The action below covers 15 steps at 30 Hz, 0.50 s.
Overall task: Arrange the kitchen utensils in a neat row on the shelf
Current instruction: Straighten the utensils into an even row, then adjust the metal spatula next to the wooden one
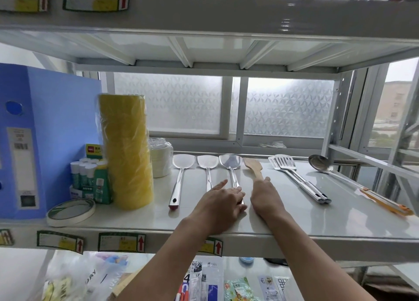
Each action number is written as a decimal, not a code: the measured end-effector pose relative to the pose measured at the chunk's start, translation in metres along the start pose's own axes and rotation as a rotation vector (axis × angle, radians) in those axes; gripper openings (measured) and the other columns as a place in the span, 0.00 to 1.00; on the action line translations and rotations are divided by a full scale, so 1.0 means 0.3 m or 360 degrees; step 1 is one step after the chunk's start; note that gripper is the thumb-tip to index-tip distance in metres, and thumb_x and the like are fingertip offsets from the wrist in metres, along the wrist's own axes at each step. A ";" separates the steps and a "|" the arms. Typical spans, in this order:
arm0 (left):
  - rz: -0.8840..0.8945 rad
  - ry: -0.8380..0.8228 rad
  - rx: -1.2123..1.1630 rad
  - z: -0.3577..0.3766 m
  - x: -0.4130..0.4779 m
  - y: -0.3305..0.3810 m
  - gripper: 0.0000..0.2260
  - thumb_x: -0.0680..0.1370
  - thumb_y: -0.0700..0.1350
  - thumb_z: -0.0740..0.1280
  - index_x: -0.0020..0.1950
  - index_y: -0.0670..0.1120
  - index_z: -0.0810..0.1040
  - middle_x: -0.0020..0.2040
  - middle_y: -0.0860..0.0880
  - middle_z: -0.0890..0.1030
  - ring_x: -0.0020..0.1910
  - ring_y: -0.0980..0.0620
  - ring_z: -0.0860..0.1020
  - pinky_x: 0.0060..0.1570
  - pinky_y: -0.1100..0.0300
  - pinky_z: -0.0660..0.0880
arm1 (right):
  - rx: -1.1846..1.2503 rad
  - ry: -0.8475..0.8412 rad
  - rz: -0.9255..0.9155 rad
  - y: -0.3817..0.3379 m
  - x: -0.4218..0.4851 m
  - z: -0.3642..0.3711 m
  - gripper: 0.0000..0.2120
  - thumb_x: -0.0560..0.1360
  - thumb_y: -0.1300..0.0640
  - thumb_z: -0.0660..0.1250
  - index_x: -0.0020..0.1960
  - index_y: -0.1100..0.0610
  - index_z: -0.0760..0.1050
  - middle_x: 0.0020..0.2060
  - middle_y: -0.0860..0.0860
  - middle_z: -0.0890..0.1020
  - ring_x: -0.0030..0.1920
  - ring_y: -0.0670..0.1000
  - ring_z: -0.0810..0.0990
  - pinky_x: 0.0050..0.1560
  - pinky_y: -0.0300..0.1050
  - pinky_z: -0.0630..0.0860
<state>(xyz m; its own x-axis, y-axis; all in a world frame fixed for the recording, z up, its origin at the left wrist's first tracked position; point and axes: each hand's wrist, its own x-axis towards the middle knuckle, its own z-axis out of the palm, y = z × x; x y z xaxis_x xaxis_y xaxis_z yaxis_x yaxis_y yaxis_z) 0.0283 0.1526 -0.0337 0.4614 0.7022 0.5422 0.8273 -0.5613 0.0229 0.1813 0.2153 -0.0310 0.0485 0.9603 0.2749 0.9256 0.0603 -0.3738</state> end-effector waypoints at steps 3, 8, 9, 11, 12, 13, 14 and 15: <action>-0.0016 -0.0015 -0.0023 -0.005 -0.002 0.006 0.20 0.83 0.50 0.61 0.72 0.44 0.73 0.74 0.46 0.72 0.75 0.55 0.67 0.78 0.60 0.46 | -0.0035 -0.0011 0.0028 -0.003 -0.004 -0.005 0.17 0.77 0.68 0.55 0.64 0.65 0.71 0.74 0.70 0.62 0.69 0.67 0.70 0.67 0.55 0.71; -0.0031 -0.0030 -0.0041 -0.008 -0.006 0.009 0.19 0.83 0.50 0.61 0.71 0.44 0.74 0.74 0.45 0.72 0.75 0.54 0.68 0.78 0.60 0.48 | -0.0046 -0.0006 0.0024 -0.001 -0.007 -0.004 0.14 0.78 0.65 0.57 0.62 0.64 0.73 0.68 0.65 0.70 0.67 0.64 0.71 0.64 0.53 0.71; -0.0033 -0.0033 -0.0043 -0.010 -0.007 0.009 0.19 0.83 0.50 0.61 0.71 0.44 0.74 0.74 0.45 0.72 0.75 0.54 0.68 0.78 0.60 0.49 | -0.0042 0.0000 0.0022 0.000 -0.008 -0.004 0.14 0.78 0.65 0.57 0.61 0.64 0.73 0.66 0.64 0.72 0.65 0.63 0.72 0.63 0.52 0.71; -0.0034 -0.0035 -0.0041 -0.015 -0.008 0.012 0.19 0.83 0.49 0.60 0.71 0.43 0.74 0.74 0.46 0.73 0.75 0.53 0.68 0.78 0.59 0.50 | -0.0035 0.0014 0.0024 -0.001 -0.011 -0.007 0.13 0.78 0.65 0.57 0.60 0.64 0.74 0.63 0.62 0.74 0.64 0.62 0.73 0.62 0.52 0.71; -0.0033 -0.0039 -0.0042 -0.017 -0.008 0.014 0.18 0.83 0.49 0.60 0.70 0.43 0.75 0.74 0.46 0.73 0.75 0.53 0.68 0.78 0.59 0.50 | -0.0036 0.0015 0.0025 -0.001 -0.013 -0.007 0.13 0.78 0.65 0.57 0.60 0.64 0.74 0.62 0.62 0.74 0.64 0.62 0.73 0.62 0.52 0.71; -0.0033 -0.0046 -0.0042 -0.020 -0.008 0.015 0.18 0.83 0.49 0.60 0.70 0.43 0.75 0.74 0.46 0.73 0.75 0.53 0.68 0.78 0.59 0.50 | -0.0038 0.0016 0.0025 -0.002 -0.014 -0.008 0.13 0.78 0.65 0.57 0.59 0.63 0.74 0.62 0.61 0.74 0.63 0.62 0.73 0.62 0.52 0.71; -0.0037 -0.0052 -0.0039 -0.022 -0.008 0.017 0.18 0.83 0.49 0.60 0.70 0.43 0.75 0.74 0.46 0.73 0.74 0.53 0.69 0.78 0.59 0.50 | -0.0039 0.0013 0.0026 -0.002 -0.015 -0.008 0.13 0.78 0.65 0.57 0.59 0.63 0.74 0.62 0.61 0.74 0.63 0.62 0.73 0.62 0.52 0.71; -0.0044 -0.0054 -0.0035 -0.024 -0.008 0.018 0.18 0.83 0.49 0.60 0.70 0.44 0.75 0.74 0.46 0.73 0.74 0.53 0.69 0.78 0.59 0.51 | -0.0039 0.0010 0.0028 -0.003 -0.016 -0.008 0.13 0.78 0.65 0.56 0.59 0.63 0.74 0.62 0.61 0.74 0.64 0.62 0.73 0.62 0.52 0.71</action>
<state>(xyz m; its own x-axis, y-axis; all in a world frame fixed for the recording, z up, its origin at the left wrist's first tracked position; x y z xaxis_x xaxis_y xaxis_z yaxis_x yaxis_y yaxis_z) 0.0295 0.1447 -0.0288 0.4492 0.7319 0.5124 0.8329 -0.5505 0.0561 0.1812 0.2100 -0.0298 0.0668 0.9594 0.2739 0.9334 0.0369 -0.3570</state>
